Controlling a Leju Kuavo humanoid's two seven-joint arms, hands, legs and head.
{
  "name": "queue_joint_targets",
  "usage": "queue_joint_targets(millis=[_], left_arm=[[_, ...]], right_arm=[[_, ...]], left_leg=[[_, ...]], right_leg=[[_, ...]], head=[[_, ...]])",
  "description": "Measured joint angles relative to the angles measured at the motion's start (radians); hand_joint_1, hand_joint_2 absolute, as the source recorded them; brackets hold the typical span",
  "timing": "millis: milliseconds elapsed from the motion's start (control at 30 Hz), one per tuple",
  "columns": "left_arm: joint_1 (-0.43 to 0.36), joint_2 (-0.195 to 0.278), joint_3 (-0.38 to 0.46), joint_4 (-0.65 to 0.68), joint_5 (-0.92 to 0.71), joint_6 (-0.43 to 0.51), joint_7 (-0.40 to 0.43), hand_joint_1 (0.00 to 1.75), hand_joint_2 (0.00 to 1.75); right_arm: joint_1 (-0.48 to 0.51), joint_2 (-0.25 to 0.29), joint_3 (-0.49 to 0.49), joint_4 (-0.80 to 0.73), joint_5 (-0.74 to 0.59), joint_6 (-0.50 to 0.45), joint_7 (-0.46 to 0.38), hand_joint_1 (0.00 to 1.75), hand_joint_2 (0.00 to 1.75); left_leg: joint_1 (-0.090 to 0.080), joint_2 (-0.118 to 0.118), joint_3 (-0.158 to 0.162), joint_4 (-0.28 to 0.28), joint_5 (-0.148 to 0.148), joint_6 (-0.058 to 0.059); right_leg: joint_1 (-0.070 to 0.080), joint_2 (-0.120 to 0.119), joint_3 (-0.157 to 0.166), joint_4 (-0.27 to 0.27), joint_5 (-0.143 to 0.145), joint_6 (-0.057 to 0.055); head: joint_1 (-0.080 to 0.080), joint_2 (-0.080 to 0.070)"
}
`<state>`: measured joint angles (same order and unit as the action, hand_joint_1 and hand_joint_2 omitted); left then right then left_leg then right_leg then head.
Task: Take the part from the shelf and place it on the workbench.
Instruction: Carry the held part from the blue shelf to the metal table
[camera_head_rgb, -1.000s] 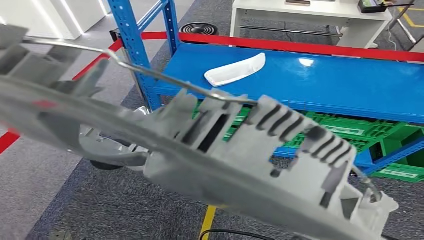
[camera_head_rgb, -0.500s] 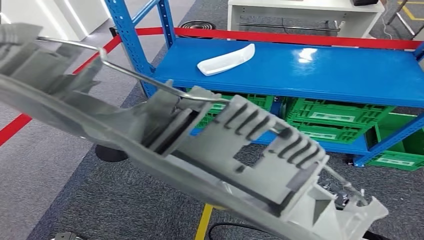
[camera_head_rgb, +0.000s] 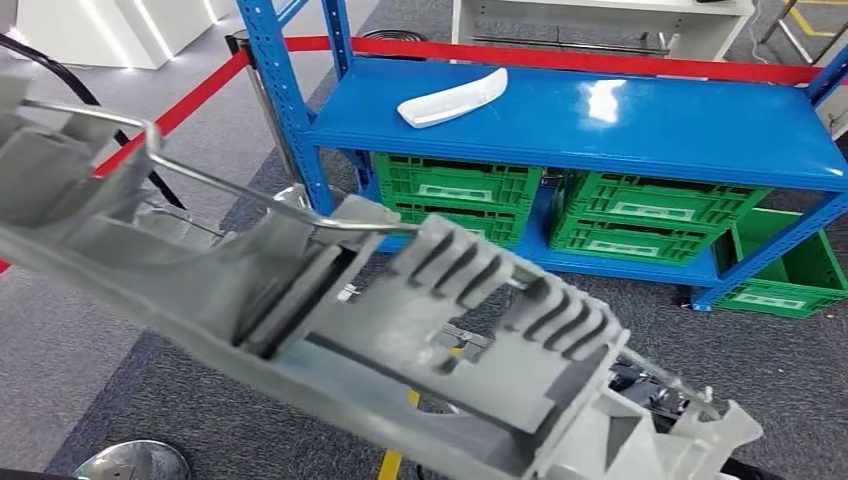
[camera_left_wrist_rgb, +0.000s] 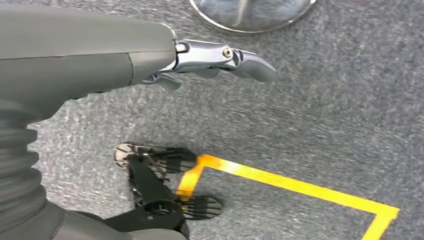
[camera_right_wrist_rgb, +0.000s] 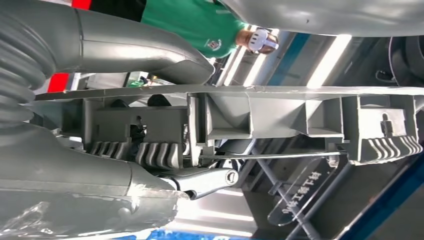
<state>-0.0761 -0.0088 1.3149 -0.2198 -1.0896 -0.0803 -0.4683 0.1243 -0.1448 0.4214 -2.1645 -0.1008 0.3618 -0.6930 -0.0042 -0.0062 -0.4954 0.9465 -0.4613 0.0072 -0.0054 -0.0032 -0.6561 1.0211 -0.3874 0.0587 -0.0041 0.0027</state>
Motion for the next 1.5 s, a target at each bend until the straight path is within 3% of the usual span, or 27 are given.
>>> queue_joint_targets(millis=[100,133,167,200,267,333,367,433,467,500,567,633,700,767,800,867,967,1033,1100,1133,1167,1200,1267,1300,1367,1433,1500], left_arm=[[0.0,-0.007,0.0,0.0,-0.001,0.002,0.0,0.0,1.75],[0.001,-0.01,0.0,0.0,-0.001,0.003,0.0,0.0,1.75],[0.001,-0.014,0.0,0.0,0.0,0.004,0.001,0.0,1.75],[0.001,-0.018,0.0,0.0,0.0,0.006,0.002,0.0,1.75],[0.002,-0.025,0.0,0.0,0.0,0.009,0.004,0.0,1.75],[0.004,-0.029,0.0,0.0,-0.001,0.012,0.007,0.0,1.75],[0.005,-0.03,0.0,0.0,-0.002,0.012,0.008,0.0,1.75],[0.006,-0.034,0.0,0.0,-0.007,0.012,0.01,0.0,1.75],[0.006,-0.035,0.0,0.0,-0.009,0.011,0.011,0.0,1.75],[0.006,-0.037,0.0,0.0,-0.012,0.011,0.012,0.0,1.75],[0.004,-0.039,0.0,0.0,-0.016,0.012,0.012,0.0,1.75],[0.002,-0.04,0.0,0.0,-0.019,0.012,0.012,0.0,1.75],[0.0,-0.041,0.0,0.0,-0.02,0.012,0.012,0.0,1.75],[-0.001,-0.041,0.0,0.0,-0.021,0.012,0.012,0.0,1.75],[-0.002,-0.04,0.0,0.0,-0.021,0.013,0.012,0.0,1.75],[-0.004,-0.037,0.0,0.0,-0.021,0.016,0.012,0.0,1.75],[-0.009,-0.036,0.0,0.0,-0.022,0.018,0.01,0.0,1.75],[-0.009,-0.035,0.0,0.0,-0.021,0.018,0.008,0.0,1.75],[-0.008,-0.034,0.0,0.0,-0.021,0.02,0.007,0.0,1.75],[-0.007,-0.033,0.0,0.0,-0.02,0.021,0.007,0.0,1.75],[-0.007,-0.033,0.0,0.0,-0.019,0.021,0.007,0.0,1.75],[-0.007,-0.034,0.0,0.0,-0.019,0.021,0.007,0.0,1.75],[-0.008,-0.036,0.0,0.0,-0.019,0.021,0.007,0.0,1.75],[-0.008,-0.036,0.0,0.0,-0.019,0.021,0.007,0.0,1.75],[-0.009,-0.035,0.0,0.0,-0.019,0.021,0.006,0.0,1.75],[-0.008,-0.036,0.0,0.0,-0.019,0.021,0.005,0.0,1.75],[-0.005,-0.038,0.0,0.0,-0.02,0.021,0.005,0.0,1.75]], right_arm=[[0.007,-0.005,-0.002,-0.004,0.008,-0.033,0.001,1.75,1.75],[0.012,-0.006,-0.005,-0.009,0.018,-0.053,0.0,1.75,1.75],[0.017,-0.006,-0.008,-0.015,0.029,-0.073,0.0,1.75,1.75],[0.023,-0.006,-0.011,-0.02,0.041,-0.09,0.0,1.75,1.75],[0.031,-0.008,-0.017,-0.031,0.062,-0.107,0.0,1.75,1.75],[0.036,-0.012,-0.023,-0.041,0.079,-0.112,0.0,1.75,1.75],[0.035,-0.013,-0.025,-0.044,0.081,-0.111,0.0,1.75,1.75],[0.033,-0.015,-0.026,-0.051,0.07,-0.101,0.0,1.75,1.75],[0.029,-0.015,-0.026,-0.055,0.062,-0.096,-0.001,1.75,1.75],[0.024,-0.015,-0.025,-0.06,0.057,-0.091,-0.001,1.75,1.75],[0.013,-0.014,-0.025,-0.068,0.051,-0.087,-0.001,1.75,1.75],[0.006,-0.013,-0.025,-0.073,0.049,-0.086,-0.001,1.75,1.75],[0.001,-0.012,-0.025,-0.074,0.049,-0.086,-0.001,1.75,1.75],[-0.001,-0.011,-0.024,-0.076,0.049,-0.085,-0.001,1.75,1.75],[-0.003,-0.011,-0.024,-0.078,0.048,-0.085,-0.001,1.75,1.75],[-0.01,-0.008,-0.023,-0.079,0.046,-0.086,-0.001,1.75,1.75],[-0.023,-0.006,-0.013,-0.08,0.044,-0.092,-0.001,1.75,1.75],[-0.032,-0.006,-0.004,-0.079,0.041,-0.097,-0.001,1.75,1.75],[-0.04,-0.006,0.002,-0.079,0.033,-0.099,-0.001,1.75,1.75],[-0.041,-0.006,0.005,-0.079,0.028,-0.1,-0.001,1.75,1.75],[-0.04,-0.006,0.006,-0.078,0.021,-0.1,-0.001,1.75,1.75],[-0.04,-0.006,0.006,-0.078,0.015,-0.101,-0.001,1.75,1.75],[-0.039,-0.006,0.006,-0.078,0.007,-0.098,-0.001,1.75,1.75],[-0.039,-0.006,0.006,-0.079,0.007,-0.096,-0.001,1.75,1.75],[-0.038,-0.006,0.006,-0.079,0.008,-0.091,-0.001,1.75,1.75],[-0.036,-0.006,0.006,-0.079,0.009,-0.087,-0.001,1.75,1.75],[-0.036,-0.006,0.005,-0.079,0.011,-0.085,-0.001,1.75,1.75]], left_leg=[[0.003,0.002,-0.035,0.0,0.033,0.007],[0.003,0.002,-0.049,0.0,0.044,0.006],[0.004,0.002,-0.063,0.002,0.055,0.004],[0.007,0.002,-0.079,0.004,0.065,0.0],[0.011,0.002,-0.11,0.014,0.083,-0.012],[0.01,0.0,-0.131,0.027,0.099,-0.025],[0.009,0.0,-0.136,0.03,0.106,-0.03],[0.011,0.0,-0.141,0.032,0.118,-0.038],[0.013,0.0,-0.147,0.04,0.106,-0.043],[0.014,0.0,-0.158,0.063,0.076,-0.048],[0.014,0.0,-0.189,0.165,-0.023,-0.052],[0.012,0.0,-0.215,0.288,-0.091,-0.049],[0.008,-0.001,-0.194,0.32,-0.076,-0.038],[-0.001,-0.017,-0.114,0.231,-0.029,-0.014],[-0.005,-0.034,-0.062,0.159,-0.023,-0.001],[-0.012,-0.061,0.007,0.049,-0.036,0.01],[-0.01,-0.041,0.005,0.012,-0.021,0.009],[-0.004,-0.017,-0.013,0.005,0.003,0.016],[-0.003,0.007,-0.036,0.005,0.024,0.019],[-0.002,0.017,-0.049,0.006,0.035,0.017],[-0.001,0.028,-0.064,0.007,0.046,0.014],[0.001,0.036,-0.079,0.009,0.058,0.009],[0.006,0.047,-0.112,0.019,0.079,-0.004],[0.008,0.05,-0.126,0.025,0.087,-0.011],[0.007,0.051,-0.14,0.035,0.105,-0.023],[0.008,0.052,-0.145,0.035,0.124,-0.033],[0.012,0.042,-0.158,0.048,0.1,-0.045]], right_leg=[[-0.004,0.001,-0.048,0.18,-0.141,0.015],[-0.005,0.001,-0.054,0.234,-0.159,0.019],[-0.006,0.001,-0.047,0.26,-0.154,0.022],[-0.007,0.001,-0.023,0.251,-0.13,0.025],[-0.011,0.003,0.074,0.138,-0.092,0.036],[-0.012,0.01,0.16,0.011,-0.105,0.033],[-0.01,0.014,0.175,-0.018,-0.119,0.027],[-0.008,0.016,0.161,-0.017,-0.113,0.005],[-0.007,0.017,0.153,-0.014,-0.106,-0.006],[-0.007,0.018,0.142,-0.013,-0.096,-0.019],[-0.005,0.022,0.119,-0.013,-0.073,-0.037],[0.0,0.03,0.088,-0.012,-0.049,-0.043],[0.007,0.042,0.057,-0.011,-0.025,-0.044],[0.012,0.058,0.03,-0.011,-0.001,-0.044],[0.015,0.066,0.019,-0.011,0.011,-0.044],[0.015,0.08,0.002,-0.014,0.036,-0.038],[0.011,0.091,-0.019,-0.024,0.06,-0.022],[0.01,0.058,-0.042,0.025,-0.003,-0.012],[0.003,0.02,-0.073,0.152,-0.109,0.003],[-0.002,0.013,-0.083,0.218,-0.138,0.01],[-0.007,0.011,-0.08,0.262,-0.139,0.018],[-0.01,0.01,-0.063,0.274,-0.118,0.024],[-0.018,0.006,0.025,0.198,-0.071,0.037],[-0.019,0.003,0.087,0.122,-0.077,0.04],[-0.017,-0.001,0.169,0.004,-0.116,0.028],[-0.013,-0.001,0.171,-0.02,-0.126,0.002],[-0.013,-0.001,0.15,-0.016,-0.108,-0.02]], head=[[0.004,0.0],[0.004,0.0],[0.004,0.0],[0.004,0.0],[0.004,0.0],[0.005,0.0],[0.005,0.0],[0.004,0.0],[0.003,0.0],[0.002,0.0],[-0.001,0.0],[-0.002,0.0],[-0.002,0.0],[-0.002,0.0],[-0.002,0.0],[-0.001,0.0],[-0.002,0.0],[0.003,0.0],[0.007,0.0],[0.006,0.0],[0.005,0.0],[0.005,0.0],[0.005,0.0],[0.006,0.0],[0.005,0.0],[0.0,0.0],[-0.005,0.0]])
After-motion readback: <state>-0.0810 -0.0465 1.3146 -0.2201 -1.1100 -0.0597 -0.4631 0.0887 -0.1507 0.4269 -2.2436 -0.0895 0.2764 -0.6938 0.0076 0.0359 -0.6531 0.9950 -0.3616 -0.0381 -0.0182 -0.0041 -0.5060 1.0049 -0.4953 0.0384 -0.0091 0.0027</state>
